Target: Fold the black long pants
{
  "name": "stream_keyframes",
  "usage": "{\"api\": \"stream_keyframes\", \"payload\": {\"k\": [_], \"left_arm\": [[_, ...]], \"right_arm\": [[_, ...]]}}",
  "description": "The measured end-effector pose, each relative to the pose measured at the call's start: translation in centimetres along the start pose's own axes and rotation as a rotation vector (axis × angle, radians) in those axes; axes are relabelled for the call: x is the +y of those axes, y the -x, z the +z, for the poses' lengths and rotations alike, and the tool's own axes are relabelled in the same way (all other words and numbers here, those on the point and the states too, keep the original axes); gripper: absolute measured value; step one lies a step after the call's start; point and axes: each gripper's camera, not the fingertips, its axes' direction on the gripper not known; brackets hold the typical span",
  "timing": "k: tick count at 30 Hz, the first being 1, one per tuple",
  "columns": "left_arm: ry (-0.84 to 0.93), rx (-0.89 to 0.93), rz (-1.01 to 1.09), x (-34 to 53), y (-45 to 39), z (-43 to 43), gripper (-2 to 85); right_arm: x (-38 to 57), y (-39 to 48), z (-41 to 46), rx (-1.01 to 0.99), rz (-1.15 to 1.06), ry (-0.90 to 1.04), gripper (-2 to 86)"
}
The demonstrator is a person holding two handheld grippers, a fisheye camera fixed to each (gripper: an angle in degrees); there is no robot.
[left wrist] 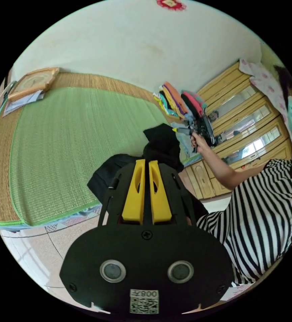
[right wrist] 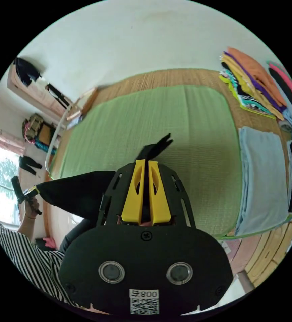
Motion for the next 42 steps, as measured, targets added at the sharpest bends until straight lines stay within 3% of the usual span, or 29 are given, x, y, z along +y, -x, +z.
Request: {"api": "stream_keyframes", "payload": {"k": [4,8,11,13,16,18,28,34,37,42], "left_arm": [[-0.142,-0.089,0.069,-3.5,-0.3,-6.1,1.7],[-0.219,-0.166,0.104,-8.6,-0.1,-9.5,1.8],[-0.159,-0.191,0.043,-15.4,2.4,-8.8,2.1],[-0.083,-0.279,-0.1,-19.4,5.5,-6.7,2.4],[-0.057,-0.353,-0.241,-20.8,7.5,-5.7,2.6],[-0.079,-0.332,-0.233,-20.3,7.2,-5.5,2.7],[0.423,-0.3,-0.148,-13.9,2.7,2.0,2.0],[0.49,-0.377,-0.099,-16.6,-0.2,1.8,0.7],[0.541,-0.398,-0.073,-18.0,-1.2,1.0,0.3],[0.614,-0.509,-0.044,-18.9,-2.3,-1.5,0.0]], "right_arm": [[3.4,-1.5,-8.0,-0.029,0.093,-0.187,0.7],[3.7,-1.8,-9.9,-0.003,0.131,-0.25,1.1],[-0.4,-3.2,-6.2,-0.07,0.145,-0.135,2.1],[-3.3,-4.9,-2.0,-0.01,0.224,-0.029,2.9],[-4.5,-5.9,2.0,0.1,0.297,0.083,4.9],[-3.8,-5.6,3.0,0.06,0.288,0.054,5.3],[6.2,0.0,16.2,0.06,0.199,0.198,5.9],[7.6,5.1,20.0,0.191,0.055,0.223,1.6],[10.3,5.4,23.5,0.167,0.049,0.347,0.1],[17.4,6.4,23.3,0.097,0.042,0.34,-0.4]]}}
